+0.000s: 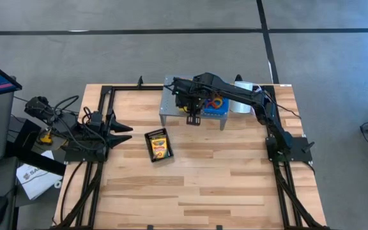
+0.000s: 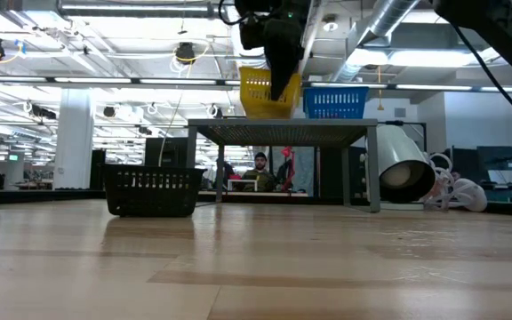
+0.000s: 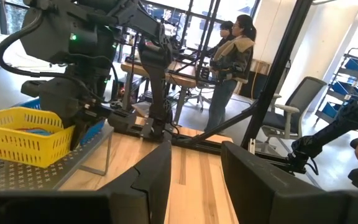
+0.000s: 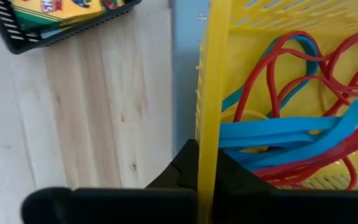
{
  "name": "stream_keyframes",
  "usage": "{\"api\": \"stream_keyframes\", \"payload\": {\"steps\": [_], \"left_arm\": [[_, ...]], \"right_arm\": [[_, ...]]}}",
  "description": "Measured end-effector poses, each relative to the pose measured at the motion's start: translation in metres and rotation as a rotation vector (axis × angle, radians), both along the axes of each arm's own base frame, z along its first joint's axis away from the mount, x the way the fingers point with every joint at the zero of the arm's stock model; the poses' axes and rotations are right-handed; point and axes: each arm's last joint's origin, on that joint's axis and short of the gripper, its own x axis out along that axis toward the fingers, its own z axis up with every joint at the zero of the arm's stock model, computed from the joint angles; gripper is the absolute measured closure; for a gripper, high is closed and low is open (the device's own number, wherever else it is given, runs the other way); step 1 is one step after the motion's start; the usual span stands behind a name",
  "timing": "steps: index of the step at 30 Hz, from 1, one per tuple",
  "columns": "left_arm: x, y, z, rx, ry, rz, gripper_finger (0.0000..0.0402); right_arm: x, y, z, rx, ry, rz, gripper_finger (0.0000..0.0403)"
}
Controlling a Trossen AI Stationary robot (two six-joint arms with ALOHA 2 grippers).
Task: Pick & Place Office Desk Supplies
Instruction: Put the yellow basket on the shelf
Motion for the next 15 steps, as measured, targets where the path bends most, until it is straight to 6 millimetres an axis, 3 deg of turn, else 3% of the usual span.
{"api": "stream_keyframes", "payload": {"steps": [15], "left_arm": [[0.0000,0.0003,0.0000,0.000,0.000,0.011,0.0266]], "right_arm": [[-0.0015,-0.0077,-0.0053,0.020,0.012,-0.006,0.0403]]}}
